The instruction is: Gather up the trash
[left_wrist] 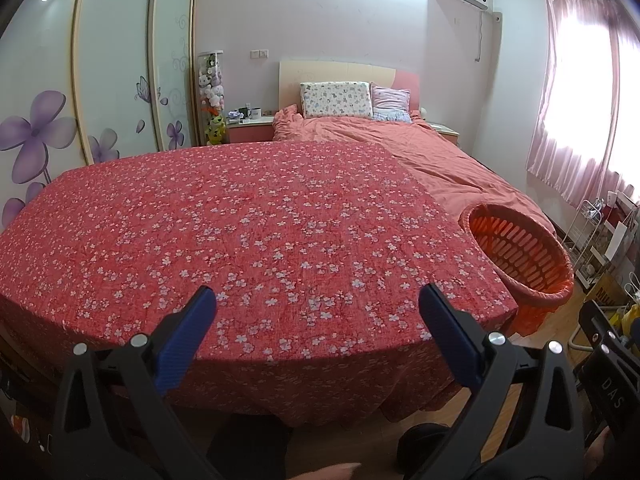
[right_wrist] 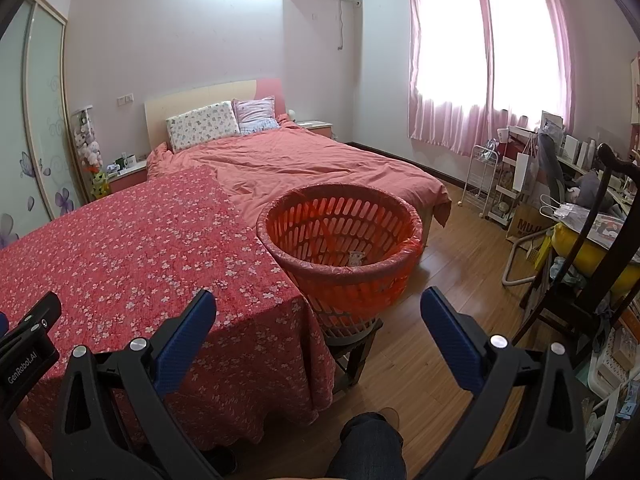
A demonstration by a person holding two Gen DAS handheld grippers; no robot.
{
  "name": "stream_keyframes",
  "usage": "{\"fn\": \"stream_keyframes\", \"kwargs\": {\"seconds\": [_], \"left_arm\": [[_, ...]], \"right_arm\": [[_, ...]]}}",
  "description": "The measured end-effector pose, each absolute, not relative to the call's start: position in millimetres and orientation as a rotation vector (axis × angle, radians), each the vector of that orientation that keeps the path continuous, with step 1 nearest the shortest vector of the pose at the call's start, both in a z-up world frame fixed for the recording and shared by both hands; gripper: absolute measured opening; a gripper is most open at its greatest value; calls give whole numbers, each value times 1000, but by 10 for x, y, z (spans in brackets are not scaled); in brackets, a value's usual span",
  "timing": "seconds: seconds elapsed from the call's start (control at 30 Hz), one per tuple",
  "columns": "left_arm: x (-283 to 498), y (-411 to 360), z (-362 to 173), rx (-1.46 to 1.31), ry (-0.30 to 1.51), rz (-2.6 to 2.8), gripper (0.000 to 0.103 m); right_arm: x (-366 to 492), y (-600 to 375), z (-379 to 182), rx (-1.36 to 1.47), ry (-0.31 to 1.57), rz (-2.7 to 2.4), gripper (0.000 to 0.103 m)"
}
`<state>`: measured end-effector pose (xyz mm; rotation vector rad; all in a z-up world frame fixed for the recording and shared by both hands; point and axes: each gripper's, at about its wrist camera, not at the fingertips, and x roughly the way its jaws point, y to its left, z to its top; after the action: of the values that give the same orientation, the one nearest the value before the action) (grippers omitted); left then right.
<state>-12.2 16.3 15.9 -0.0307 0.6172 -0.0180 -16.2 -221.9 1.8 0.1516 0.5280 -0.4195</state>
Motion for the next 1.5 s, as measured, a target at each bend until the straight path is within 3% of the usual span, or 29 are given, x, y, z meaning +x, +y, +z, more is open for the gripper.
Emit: {"fn": "stream_keyframes", "kwargs": {"seconds": [1.5], "left_arm": [[-131,114,113,-17,621,-22,99]], "right_arm": [[-154,-2229,-14,153,536,-418,101]]}}
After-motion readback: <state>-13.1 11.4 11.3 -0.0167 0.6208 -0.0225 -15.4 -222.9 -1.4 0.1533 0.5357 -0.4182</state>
